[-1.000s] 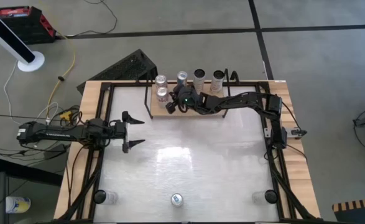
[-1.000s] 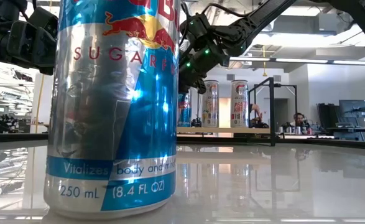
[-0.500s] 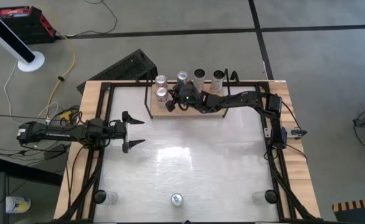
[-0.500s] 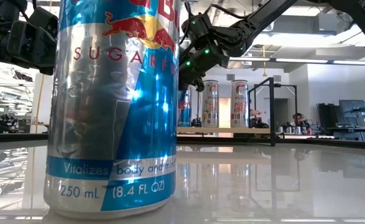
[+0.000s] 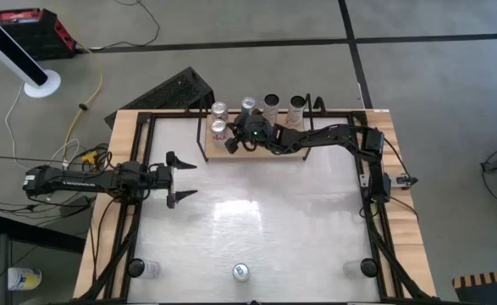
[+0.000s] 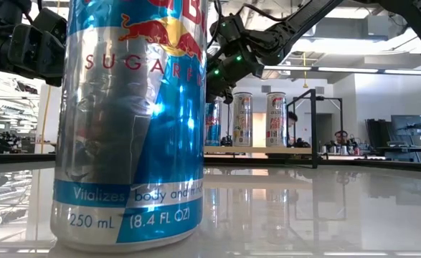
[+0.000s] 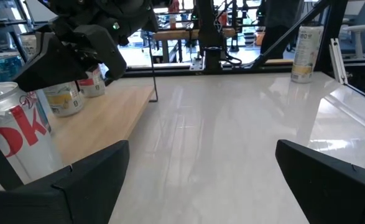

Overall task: Place canned beverage on shelf
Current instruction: Put the red-silver soda can on the shelf aligned with the other red-silver soda can on the shelf, then put the blue soda can on the shelf aligned with the other blue soda can on the shelf

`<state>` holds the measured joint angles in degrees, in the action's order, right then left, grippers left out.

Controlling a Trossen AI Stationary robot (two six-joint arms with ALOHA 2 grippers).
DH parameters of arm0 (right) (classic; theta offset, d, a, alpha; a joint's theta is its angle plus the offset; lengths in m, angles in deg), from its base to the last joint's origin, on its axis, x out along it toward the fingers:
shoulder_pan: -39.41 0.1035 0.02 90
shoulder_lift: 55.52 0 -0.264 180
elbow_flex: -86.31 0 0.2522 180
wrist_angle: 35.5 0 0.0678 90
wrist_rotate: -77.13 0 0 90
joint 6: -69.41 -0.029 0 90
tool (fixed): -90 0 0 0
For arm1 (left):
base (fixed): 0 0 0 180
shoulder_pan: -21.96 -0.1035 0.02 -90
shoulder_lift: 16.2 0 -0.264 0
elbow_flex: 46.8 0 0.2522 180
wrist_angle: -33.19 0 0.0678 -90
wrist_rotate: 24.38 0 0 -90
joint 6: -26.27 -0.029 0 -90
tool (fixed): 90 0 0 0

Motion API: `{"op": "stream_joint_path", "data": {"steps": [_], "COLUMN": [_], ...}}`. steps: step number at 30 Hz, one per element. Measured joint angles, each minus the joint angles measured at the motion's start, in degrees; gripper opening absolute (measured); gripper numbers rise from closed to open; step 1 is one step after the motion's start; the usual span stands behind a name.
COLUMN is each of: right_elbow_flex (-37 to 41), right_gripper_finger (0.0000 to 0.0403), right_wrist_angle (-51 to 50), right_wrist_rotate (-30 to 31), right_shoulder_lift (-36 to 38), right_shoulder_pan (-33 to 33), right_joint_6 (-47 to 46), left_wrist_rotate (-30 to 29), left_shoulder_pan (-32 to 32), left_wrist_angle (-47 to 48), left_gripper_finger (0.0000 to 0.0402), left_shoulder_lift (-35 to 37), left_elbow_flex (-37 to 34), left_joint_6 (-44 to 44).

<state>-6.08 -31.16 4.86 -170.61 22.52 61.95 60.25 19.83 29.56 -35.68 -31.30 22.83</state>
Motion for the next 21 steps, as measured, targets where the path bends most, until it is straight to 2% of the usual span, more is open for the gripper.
{"op": "stream_joint_path", "data": {"steps": [3,7,14,17,21], "right_elbow_flex": [0.00,0.02,0.04,0.05,0.27], "right_gripper_finger": [0.0016,0.0016,0.0032,0.0037,0.0037], "right_wrist_angle": [-0.13,-4.67,-25.67,-31.47,-32.19], "right_wrist_rotate": [0.13,0.81,1.77,-2.70,-8.49], "right_shoulder_lift": [0.19,4.13,16.77,21.20,22.68], "right_shoulder_pan": [0.23,1.43,8.52,14.09,23.21], "right_joint_6": [1.64,3.09,0.04,-4.66,-8.94], "left_wrist_rotate": [0.01,0.01,0.00,0.00,0.00], "left_shoulder_pan": [0.02,0.02,0.00,0.02,0.02], "left_wrist_angle": [0.10,0.64,1.38,1.01,0.53], "left_gripper_finger": [0.0393,0.0393,0.0393,0.0393,0.0393], "left_shoulder_lift": [0.00,0.00,0.00,0.00,0.00], "left_elbow_flex": [0.00,0.00,0.00,0.00,0.00], "left_joint_6": [0.00,-0.02,-0.42,-0.42,-0.40]}}
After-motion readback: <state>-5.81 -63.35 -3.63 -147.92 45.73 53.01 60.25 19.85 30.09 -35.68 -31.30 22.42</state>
